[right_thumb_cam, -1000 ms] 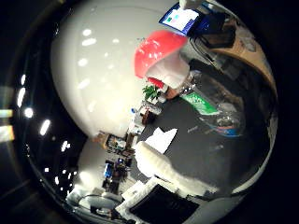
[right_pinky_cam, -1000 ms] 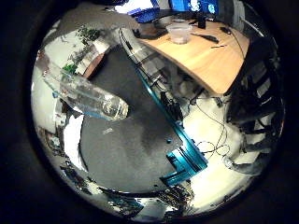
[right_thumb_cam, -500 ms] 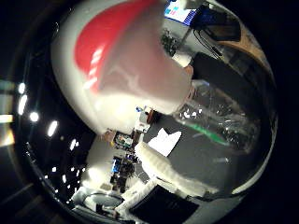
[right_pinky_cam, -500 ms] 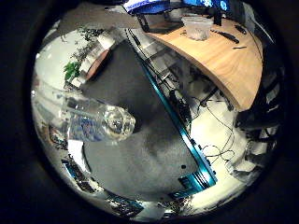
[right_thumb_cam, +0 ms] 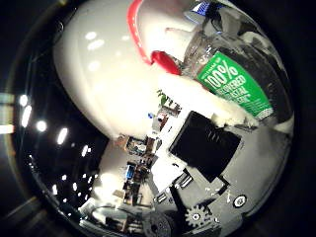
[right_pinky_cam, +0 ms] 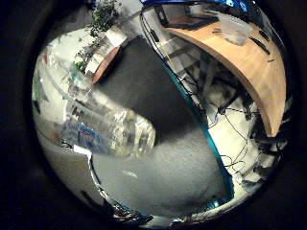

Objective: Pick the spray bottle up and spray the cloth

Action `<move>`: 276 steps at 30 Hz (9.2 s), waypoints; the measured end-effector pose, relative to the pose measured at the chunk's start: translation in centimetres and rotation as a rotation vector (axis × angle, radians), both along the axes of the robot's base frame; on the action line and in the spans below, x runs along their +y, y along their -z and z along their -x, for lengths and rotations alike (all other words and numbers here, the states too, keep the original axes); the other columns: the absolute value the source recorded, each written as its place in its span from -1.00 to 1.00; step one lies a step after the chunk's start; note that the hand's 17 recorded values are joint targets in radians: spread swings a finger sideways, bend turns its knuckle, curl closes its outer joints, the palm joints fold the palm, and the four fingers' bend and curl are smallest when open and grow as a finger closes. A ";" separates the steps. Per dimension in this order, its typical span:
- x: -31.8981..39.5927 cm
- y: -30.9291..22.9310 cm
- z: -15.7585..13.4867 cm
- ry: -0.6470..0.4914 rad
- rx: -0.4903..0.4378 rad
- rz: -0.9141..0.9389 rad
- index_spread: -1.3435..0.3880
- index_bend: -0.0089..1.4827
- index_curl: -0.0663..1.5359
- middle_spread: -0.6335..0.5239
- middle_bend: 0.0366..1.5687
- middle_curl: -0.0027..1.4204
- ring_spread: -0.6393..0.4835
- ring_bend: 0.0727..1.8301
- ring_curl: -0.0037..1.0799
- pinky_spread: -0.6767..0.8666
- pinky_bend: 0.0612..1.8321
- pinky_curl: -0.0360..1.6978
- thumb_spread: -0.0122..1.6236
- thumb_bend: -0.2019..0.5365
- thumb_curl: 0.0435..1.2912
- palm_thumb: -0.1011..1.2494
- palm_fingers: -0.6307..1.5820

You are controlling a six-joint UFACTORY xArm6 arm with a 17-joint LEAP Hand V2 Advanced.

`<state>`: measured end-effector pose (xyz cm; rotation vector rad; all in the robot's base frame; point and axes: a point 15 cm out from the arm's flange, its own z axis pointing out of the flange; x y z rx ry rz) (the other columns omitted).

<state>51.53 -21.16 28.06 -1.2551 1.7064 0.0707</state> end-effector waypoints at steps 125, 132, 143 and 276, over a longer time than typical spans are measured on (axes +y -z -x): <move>45.2 -5.0 6.8 -0.432 -0.128 1.147 0.24 0.55 -0.03 -0.22 0.67 0.06 -0.23 0.57 0.09 -0.53 0.40 -0.23 -0.33 -0.51 0.54 0.65 0.66; 44.7 -10.0 5.2 -0.371 -0.193 1.130 0.24 0.55 -0.04 -0.21 0.66 0.06 -0.22 0.57 0.09 -0.53 0.40 -0.23 -0.32 -0.51 0.54 0.64 0.66; 43.0 -20.4 2.6 -0.244 -0.278 1.078 0.24 0.55 -0.03 -0.22 0.67 0.06 -0.23 0.57 0.09 -0.54 0.39 -0.23 -0.33 -0.51 0.53 0.63 0.66; 72.4 0.5 3.4 -1.148 -0.130 0.114 0.09 -0.80 -0.67 0.32 -0.84 -0.71 0.76 -0.77 -0.60 0.67 -0.08 -0.66 -0.01 -0.55 -0.53 -0.75 -0.52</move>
